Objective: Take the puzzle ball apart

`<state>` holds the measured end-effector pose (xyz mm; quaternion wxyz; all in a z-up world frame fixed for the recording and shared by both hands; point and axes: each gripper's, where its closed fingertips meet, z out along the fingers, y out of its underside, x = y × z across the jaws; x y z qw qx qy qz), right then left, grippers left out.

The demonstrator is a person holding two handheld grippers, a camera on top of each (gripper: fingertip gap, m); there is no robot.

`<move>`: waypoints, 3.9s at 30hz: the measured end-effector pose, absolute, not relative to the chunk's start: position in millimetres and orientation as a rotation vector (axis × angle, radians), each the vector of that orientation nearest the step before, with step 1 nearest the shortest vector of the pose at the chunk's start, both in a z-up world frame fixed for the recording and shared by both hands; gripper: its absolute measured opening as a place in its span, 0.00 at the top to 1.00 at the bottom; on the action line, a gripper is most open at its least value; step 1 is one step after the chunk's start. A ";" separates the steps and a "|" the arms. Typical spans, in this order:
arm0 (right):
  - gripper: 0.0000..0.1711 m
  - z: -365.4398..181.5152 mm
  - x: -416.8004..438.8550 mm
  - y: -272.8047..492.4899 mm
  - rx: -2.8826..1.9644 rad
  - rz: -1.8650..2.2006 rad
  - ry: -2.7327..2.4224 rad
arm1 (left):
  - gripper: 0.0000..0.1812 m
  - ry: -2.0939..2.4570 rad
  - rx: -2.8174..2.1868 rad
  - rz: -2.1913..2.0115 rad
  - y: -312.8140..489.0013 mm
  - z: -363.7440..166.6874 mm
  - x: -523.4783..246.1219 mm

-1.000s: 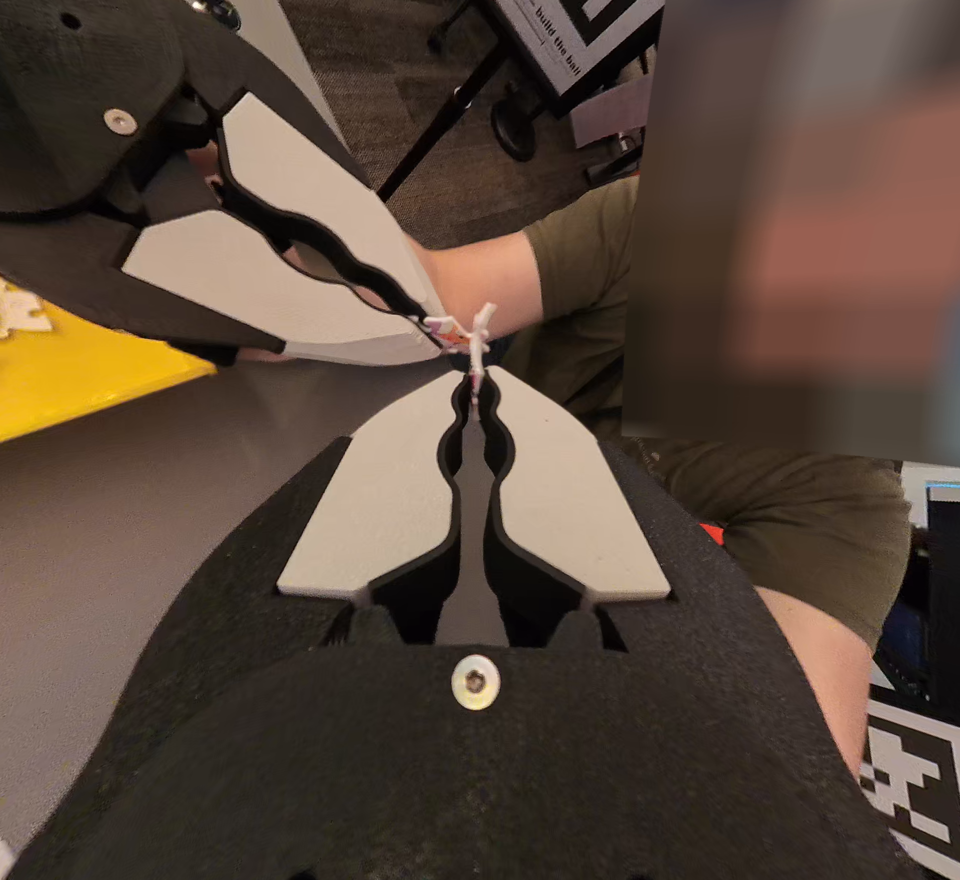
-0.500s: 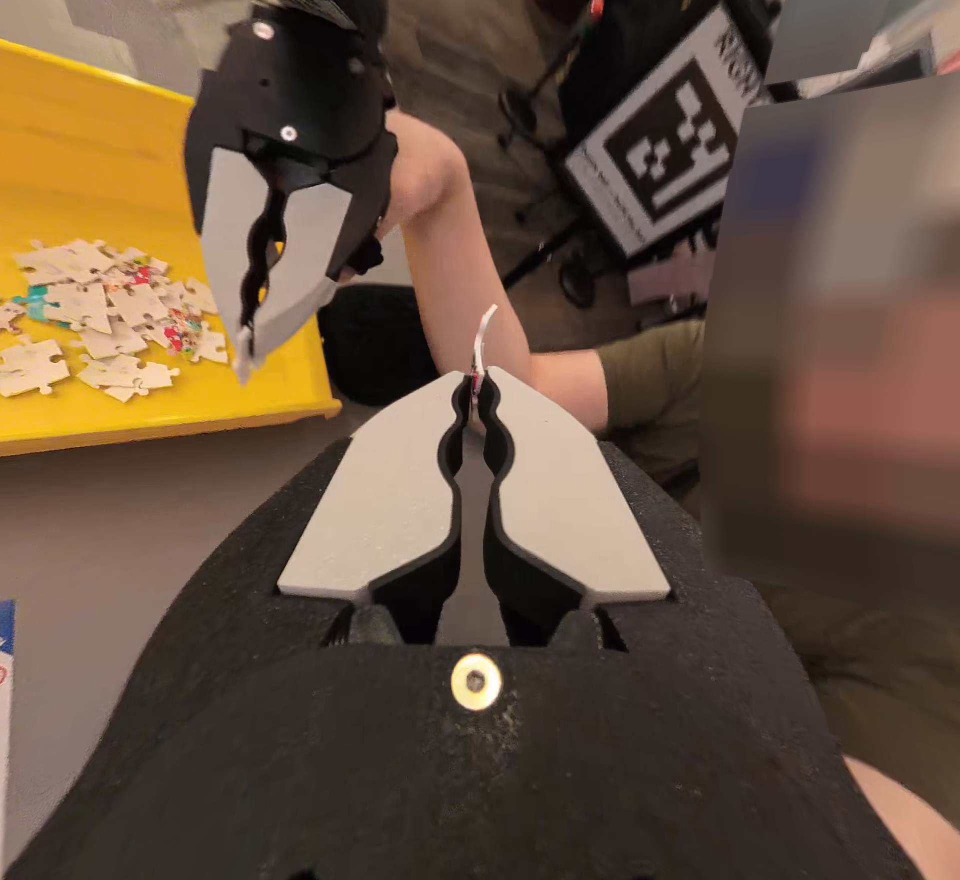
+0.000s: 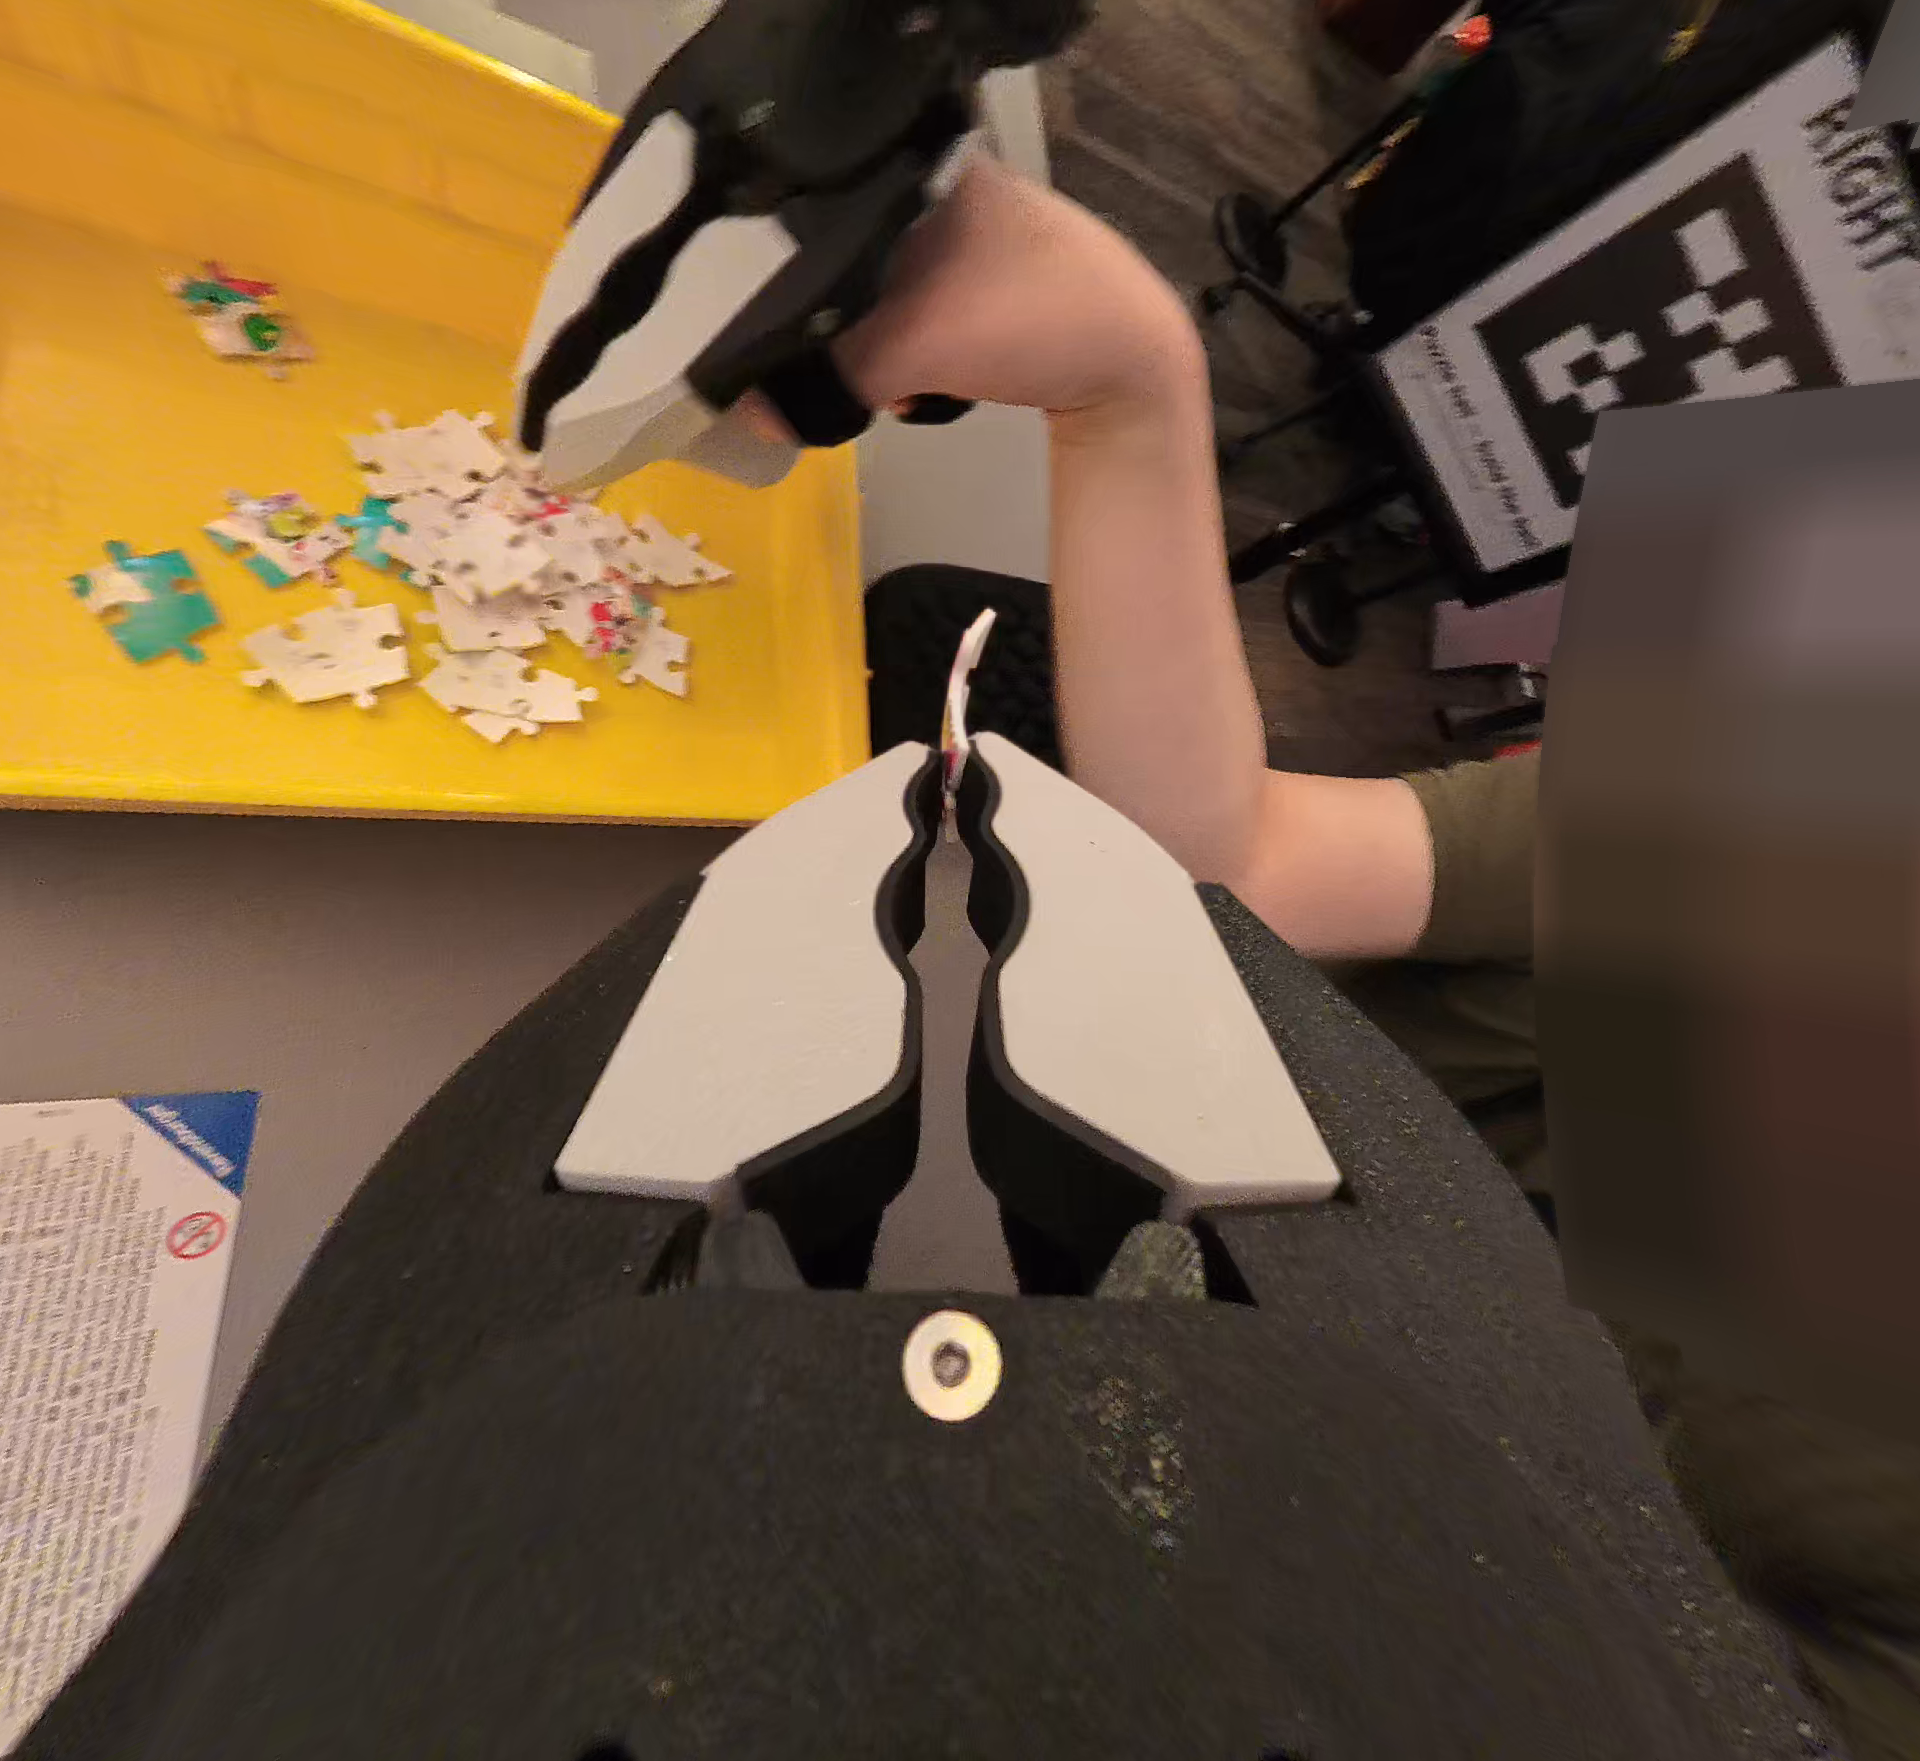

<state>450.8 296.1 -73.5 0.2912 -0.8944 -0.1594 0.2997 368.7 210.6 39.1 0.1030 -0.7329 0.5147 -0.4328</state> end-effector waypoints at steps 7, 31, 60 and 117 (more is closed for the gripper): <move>0.92 -8.9 511.0 289.9 -2.081 0.715 -0.142 | 0.97 1.532 -2.251 -1.103 242.2 -2.7 398.6; 0.92 73.3 532.1 229.9 -1.771 0.532 -0.261 | 0.83 1.273 -2.003 0.469 359.2 -9.0 367.7; 0.83 134.0 345.0 204.1 -1.500 0.327 -0.974 | 0.87 0.864 -2.098 -0.077 230.9 37.4 128.8; 0.97 -92.6 135.4 215.4 -1.578 0.849 -1.915 | 0.99 0.995 -2.185 -1.197 196.4 -59.1 141.9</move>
